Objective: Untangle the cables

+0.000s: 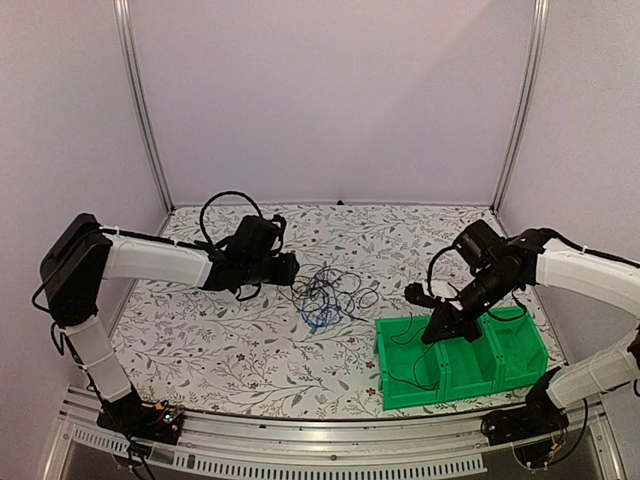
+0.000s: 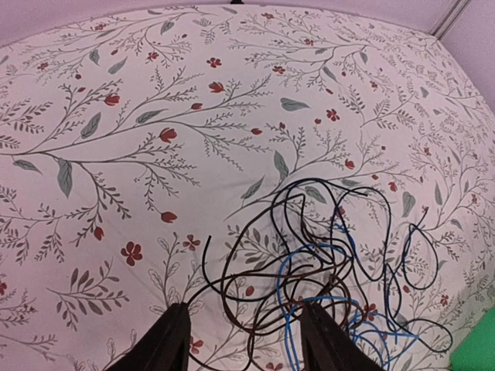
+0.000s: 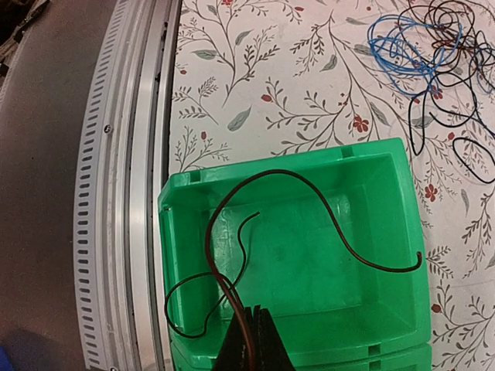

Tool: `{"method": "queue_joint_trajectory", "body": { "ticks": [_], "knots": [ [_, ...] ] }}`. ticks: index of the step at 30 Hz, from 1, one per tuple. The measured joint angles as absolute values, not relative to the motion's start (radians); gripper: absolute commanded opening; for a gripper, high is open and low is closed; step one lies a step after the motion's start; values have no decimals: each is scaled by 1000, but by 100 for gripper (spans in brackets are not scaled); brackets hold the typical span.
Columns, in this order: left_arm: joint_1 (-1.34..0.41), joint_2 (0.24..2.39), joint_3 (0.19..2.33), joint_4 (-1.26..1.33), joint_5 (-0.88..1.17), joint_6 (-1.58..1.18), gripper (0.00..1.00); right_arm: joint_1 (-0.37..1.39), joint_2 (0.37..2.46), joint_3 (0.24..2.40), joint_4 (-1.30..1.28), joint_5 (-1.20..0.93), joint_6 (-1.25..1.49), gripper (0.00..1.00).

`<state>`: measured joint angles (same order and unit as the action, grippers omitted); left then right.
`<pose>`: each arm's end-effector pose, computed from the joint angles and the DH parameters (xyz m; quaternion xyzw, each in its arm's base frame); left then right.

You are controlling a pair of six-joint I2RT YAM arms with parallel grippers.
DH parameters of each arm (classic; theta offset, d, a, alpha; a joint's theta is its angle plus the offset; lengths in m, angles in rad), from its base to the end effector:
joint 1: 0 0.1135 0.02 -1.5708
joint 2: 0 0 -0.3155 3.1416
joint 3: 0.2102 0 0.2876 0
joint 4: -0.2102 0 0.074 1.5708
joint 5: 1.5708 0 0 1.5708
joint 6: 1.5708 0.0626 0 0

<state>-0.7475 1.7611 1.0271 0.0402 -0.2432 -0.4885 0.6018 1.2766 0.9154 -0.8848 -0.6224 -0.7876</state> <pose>0.3273 -0.2828 0.1933 0.0650 0.8978 -0.1547 0.4071 0.1876 0.1731 0.2538 -0.6394 0.6900 0.2866 0.1813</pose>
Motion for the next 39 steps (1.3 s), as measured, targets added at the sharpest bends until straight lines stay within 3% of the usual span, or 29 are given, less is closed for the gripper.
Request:
{"method": "queue_joint_trajectory", "body": {
  "ticks": [32,39],
  "knots": [
    [-747,1747,968,46,-252,-491,49,777,1576,1000,-836,-299,-587,0],
    [-745,1692,958,27,-257,-493,56,777,1597,1065,-857,-247,-562,36]
  ]
}}
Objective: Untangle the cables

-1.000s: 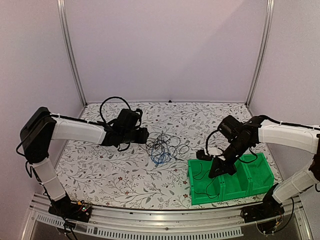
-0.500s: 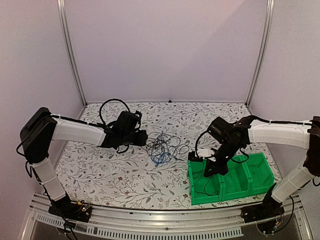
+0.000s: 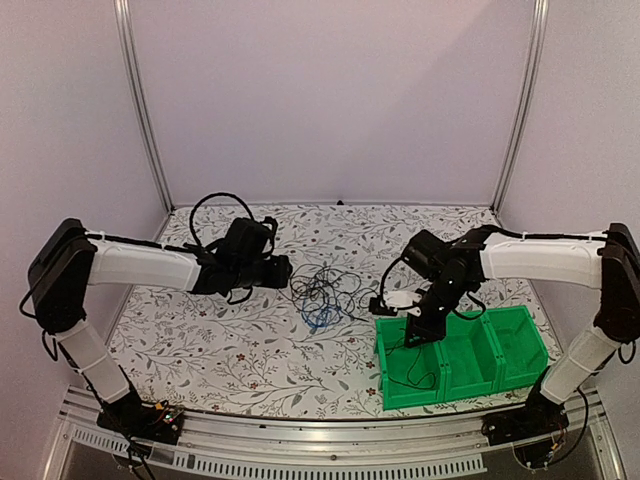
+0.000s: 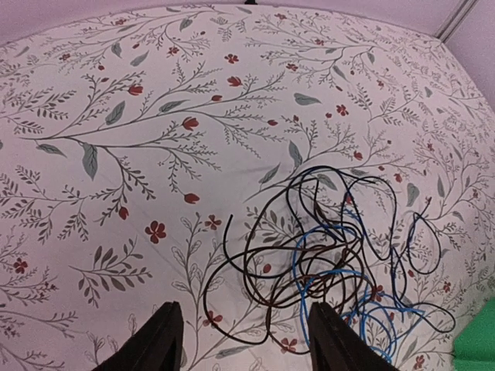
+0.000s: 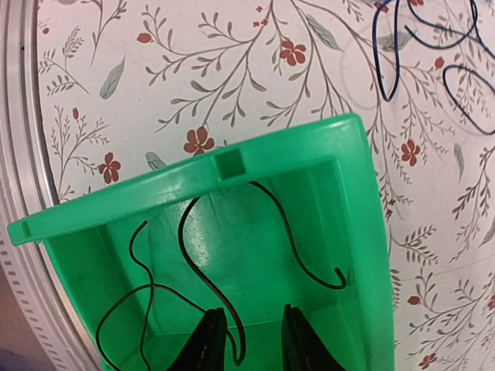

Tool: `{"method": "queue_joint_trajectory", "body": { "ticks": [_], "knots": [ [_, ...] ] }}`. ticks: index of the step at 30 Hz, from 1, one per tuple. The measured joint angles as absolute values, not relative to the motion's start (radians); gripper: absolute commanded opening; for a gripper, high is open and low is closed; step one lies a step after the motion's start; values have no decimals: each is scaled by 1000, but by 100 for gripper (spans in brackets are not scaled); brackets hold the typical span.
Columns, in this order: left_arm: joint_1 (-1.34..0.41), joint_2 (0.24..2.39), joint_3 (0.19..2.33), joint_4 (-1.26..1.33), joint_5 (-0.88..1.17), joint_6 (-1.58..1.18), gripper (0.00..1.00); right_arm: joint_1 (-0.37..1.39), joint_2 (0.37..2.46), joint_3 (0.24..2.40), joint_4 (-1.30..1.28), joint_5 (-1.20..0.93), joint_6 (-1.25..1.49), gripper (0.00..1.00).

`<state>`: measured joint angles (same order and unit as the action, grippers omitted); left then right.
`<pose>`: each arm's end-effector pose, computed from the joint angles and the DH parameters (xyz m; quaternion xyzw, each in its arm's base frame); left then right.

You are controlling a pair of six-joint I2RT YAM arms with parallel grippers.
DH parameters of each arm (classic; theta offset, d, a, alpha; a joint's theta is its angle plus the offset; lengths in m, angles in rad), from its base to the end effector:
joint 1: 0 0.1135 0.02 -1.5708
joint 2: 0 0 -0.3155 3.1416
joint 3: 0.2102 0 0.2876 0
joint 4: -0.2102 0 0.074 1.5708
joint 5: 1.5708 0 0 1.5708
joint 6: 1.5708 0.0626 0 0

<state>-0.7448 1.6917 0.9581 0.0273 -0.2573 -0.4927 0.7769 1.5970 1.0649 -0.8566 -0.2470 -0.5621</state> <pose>0.3119 -0.2659 0.1956 0.0599 0.9001 -0.1461 0.4060 0.2214 0.2391 0.2054 -0.6221 0.7680 0.1316 0.0766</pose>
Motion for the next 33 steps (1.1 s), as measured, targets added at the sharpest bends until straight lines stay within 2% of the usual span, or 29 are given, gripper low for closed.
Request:
{"method": "queue_joint_trajectory", "body": {
  "ticks": [3,7,12,18,23,28,33],
  "knots": [
    [-736,1650,950,-6,-258,-495,57,777,1583,1101,-876,-212,-583,50],
    [-707,1594,932,-49,-246,-491,58,769,1526,1125,-936,-174,-651,56],
    [-643,1552,923,-91,-191,-471,56,707,1489,1142,-979,-181,-744,56],
    [-558,1572,911,-94,-17,-452,46,535,1488,1290,-901,-270,-766,54],
    [-524,1668,938,-97,158,-443,49,443,1505,1329,-718,-335,-691,53],
    [-522,1775,1027,-108,307,-448,51,447,1620,1399,-642,-421,-612,51],
    [-522,1850,1133,-114,366,-439,52,447,1728,1419,-605,-473,-549,50]
  ]
}}
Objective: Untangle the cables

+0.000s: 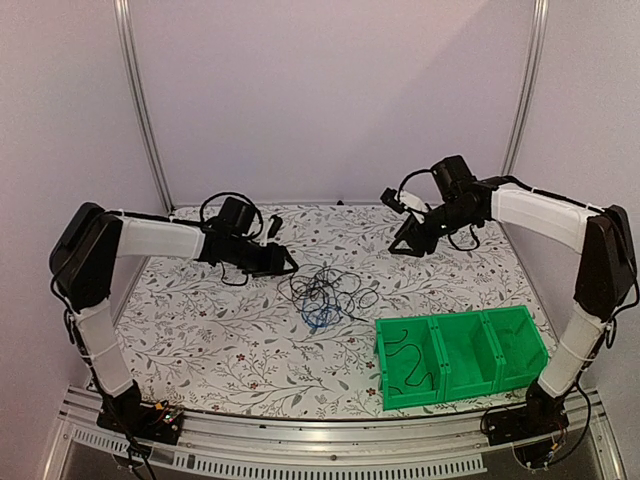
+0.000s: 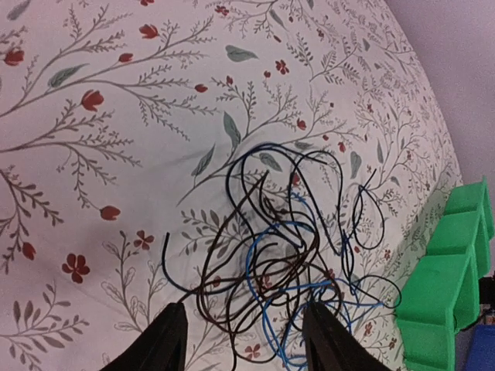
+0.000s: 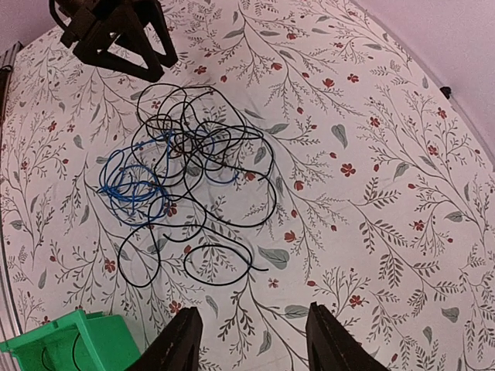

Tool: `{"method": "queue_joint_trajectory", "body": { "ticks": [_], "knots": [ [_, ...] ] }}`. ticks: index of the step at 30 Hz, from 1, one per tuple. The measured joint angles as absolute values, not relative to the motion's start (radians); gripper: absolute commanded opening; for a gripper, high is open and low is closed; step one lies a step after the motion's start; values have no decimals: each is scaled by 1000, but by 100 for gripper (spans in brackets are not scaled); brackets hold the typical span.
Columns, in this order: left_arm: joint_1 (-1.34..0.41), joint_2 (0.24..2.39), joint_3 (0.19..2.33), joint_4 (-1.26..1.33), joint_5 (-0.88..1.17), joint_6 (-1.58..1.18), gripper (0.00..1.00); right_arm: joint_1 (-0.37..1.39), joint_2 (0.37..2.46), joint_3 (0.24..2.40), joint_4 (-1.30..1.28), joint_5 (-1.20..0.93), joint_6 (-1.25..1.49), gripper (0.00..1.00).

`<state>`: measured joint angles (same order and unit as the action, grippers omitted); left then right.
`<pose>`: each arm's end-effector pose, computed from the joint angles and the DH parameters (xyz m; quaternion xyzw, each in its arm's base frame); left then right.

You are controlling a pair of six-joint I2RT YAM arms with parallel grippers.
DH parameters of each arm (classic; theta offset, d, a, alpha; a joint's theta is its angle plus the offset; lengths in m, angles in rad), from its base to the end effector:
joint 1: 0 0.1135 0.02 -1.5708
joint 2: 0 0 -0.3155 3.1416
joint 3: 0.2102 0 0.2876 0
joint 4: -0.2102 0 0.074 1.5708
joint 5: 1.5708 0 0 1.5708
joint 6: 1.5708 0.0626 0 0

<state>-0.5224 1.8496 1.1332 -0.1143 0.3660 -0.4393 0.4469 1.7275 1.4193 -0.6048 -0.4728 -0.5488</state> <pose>0.3768 -0.2428 0.1796 0.1038 0.9132 -0.3149 0.2368 0.3798 0.2136 0.2943 -0.5058 0.7723 0.2054 0.3249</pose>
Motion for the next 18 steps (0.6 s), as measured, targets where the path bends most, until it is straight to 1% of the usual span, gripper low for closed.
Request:
{"method": "queue_joint_trajectory", "body": {
  "ticks": [1,2,4,11,15,18],
  "knots": [
    [-522,1876,1177,-125,363,-430,53,447,1750,1432,-604,-480,-539,50],
    [-522,1903,1224,-135,358,-418,57,447,1772,1446,-605,-487,-533,50],
    [-522,1941,1300,-147,350,-388,59,447,1799,1465,-605,-499,-522,50],
    [-523,2020,1443,-231,316,-278,55,447,1804,1470,-608,-540,-508,50],
    [-525,2071,1464,-279,329,-214,54,456,1804,1470,-609,-552,-505,50],
    [-532,2116,1491,-339,321,-171,51,472,1803,1470,-609,-552,-506,51]
  ]
}}
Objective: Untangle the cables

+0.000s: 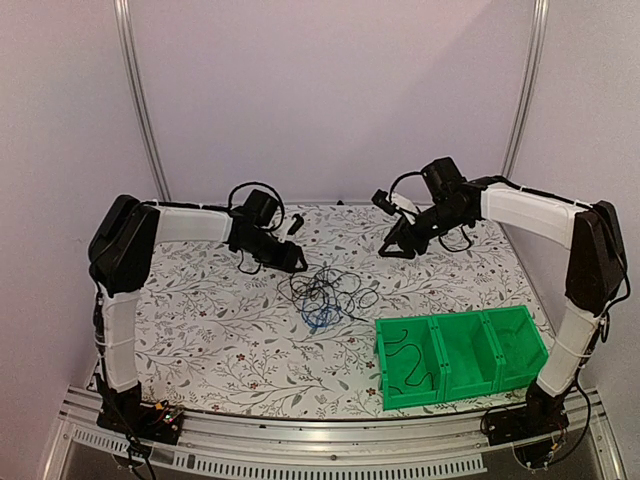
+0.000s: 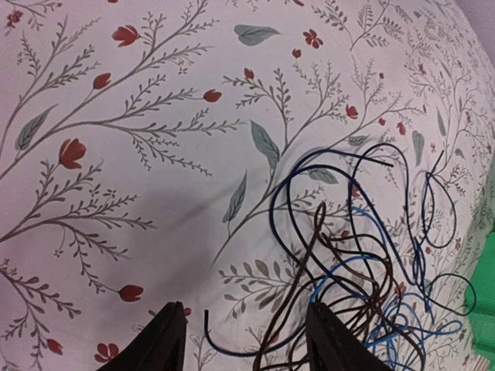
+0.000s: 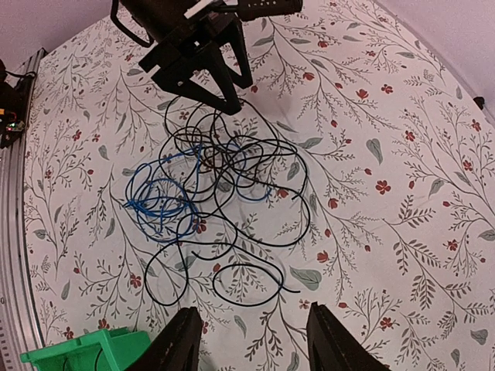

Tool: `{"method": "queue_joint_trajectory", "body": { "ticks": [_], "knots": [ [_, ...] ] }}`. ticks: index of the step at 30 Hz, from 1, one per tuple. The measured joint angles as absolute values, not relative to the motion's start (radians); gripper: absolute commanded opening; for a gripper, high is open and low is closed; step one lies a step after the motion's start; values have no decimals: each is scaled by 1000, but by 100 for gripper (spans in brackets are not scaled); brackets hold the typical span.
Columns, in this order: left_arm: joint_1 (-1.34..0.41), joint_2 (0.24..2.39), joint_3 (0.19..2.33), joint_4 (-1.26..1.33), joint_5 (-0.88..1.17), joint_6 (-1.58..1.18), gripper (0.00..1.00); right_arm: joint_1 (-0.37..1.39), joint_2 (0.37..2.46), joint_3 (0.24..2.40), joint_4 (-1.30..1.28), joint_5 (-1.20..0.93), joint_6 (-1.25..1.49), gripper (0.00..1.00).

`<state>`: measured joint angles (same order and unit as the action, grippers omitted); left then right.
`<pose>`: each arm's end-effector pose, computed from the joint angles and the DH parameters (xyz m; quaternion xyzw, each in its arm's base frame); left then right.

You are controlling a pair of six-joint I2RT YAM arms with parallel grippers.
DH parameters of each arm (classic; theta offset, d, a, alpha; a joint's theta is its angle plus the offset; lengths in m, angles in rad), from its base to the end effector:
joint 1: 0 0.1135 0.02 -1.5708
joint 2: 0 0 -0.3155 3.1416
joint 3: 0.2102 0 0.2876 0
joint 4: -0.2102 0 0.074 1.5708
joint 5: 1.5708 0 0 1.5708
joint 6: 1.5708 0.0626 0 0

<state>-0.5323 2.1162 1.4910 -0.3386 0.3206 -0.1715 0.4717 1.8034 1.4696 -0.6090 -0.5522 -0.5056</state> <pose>0.4406 -0.2824 0.1577 0.2160 0.9182 -0.2447 0.2244 0.3885 0.2351 0.2820 -0.5039 0.7685 0.2542 0.3015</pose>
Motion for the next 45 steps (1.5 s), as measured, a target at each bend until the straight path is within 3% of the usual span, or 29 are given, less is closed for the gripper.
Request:
{"method": "queue_joint_trajectory", "body": {
  "ticks": [2,7,10,15,22,24,27,35,38,42,45],
  "knots": [
    [-535,2144,1514,-361,308,-151,43,485,1803,1470,-609,-555,-506,50],
    [-537,2156,1519,-372,300,-129,10,513,1803,1470,-614,-556,-506,50],
    [-538,2156,1522,-364,298,-130,0,526,1804,1470,-617,-557,-509,50],
    [-552,2114,1488,-327,282,-132,0,537,1805,1489,-626,-556,-508,50],
    [-638,1808,1348,-215,244,-110,0,546,1850,1652,-609,-556,-477,56],
    [-662,1726,1329,-178,231,-98,0,559,1884,1709,-609,-556,-466,58],
    [-699,1624,1309,-117,216,-79,0,595,1946,1787,-612,-564,-454,71],
    [-727,1574,1267,-73,192,-62,0,665,2036,1865,-626,-621,-402,73],
    [-730,1574,1250,-75,188,-59,0,664,2039,1864,-621,-631,-379,61],
    [-736,1569,1240,-71,185,-58,0,661,2039,1850,-593,-638,-352,35],
    [-739,1563,1233,-64,182,-58,0,661,2039,1844,-584,-632,-342,37]
  ]
}}
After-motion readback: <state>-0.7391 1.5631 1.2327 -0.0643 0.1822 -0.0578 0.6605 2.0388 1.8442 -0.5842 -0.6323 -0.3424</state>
